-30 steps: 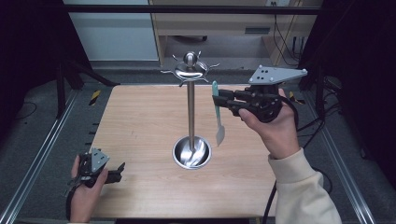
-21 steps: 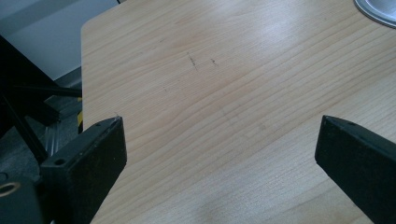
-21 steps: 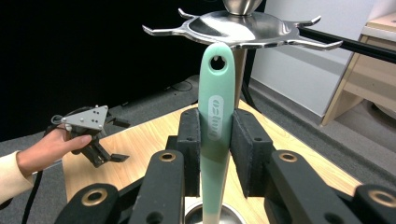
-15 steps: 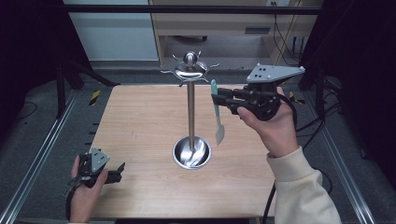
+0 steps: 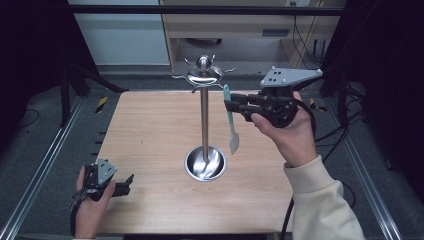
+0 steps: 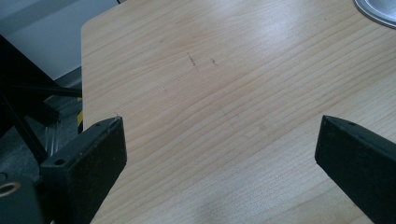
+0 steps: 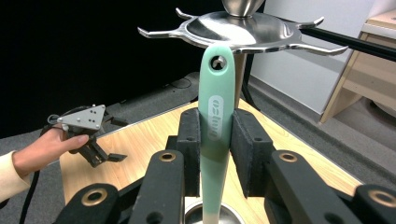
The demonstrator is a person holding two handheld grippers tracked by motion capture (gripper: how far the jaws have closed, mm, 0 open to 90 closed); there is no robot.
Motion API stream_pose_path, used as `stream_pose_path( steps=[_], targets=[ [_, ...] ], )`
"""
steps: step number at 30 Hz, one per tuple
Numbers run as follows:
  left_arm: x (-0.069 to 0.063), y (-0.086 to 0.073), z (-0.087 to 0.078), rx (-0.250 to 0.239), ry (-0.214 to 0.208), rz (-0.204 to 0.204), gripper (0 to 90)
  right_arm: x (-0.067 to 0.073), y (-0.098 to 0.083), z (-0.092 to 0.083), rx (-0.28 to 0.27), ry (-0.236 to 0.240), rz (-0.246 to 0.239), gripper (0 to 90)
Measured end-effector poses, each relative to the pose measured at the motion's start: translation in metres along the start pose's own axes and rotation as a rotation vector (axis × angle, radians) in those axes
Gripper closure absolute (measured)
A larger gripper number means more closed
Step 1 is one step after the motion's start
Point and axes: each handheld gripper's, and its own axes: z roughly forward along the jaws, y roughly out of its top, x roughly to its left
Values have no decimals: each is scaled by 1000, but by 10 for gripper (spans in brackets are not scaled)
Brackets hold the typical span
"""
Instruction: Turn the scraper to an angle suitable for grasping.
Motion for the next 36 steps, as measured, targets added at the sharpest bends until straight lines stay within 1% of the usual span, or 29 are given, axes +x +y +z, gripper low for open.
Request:
stream_pose_path(
  steps=[23,36],
  targets=[
    [0,0,0,2,-2,0,19,-2,-1,8,5,-2,7,741],
    [0,0,0,3,-5,1,19,-2,-2,14,-9,-11,13,740]
  ],
)
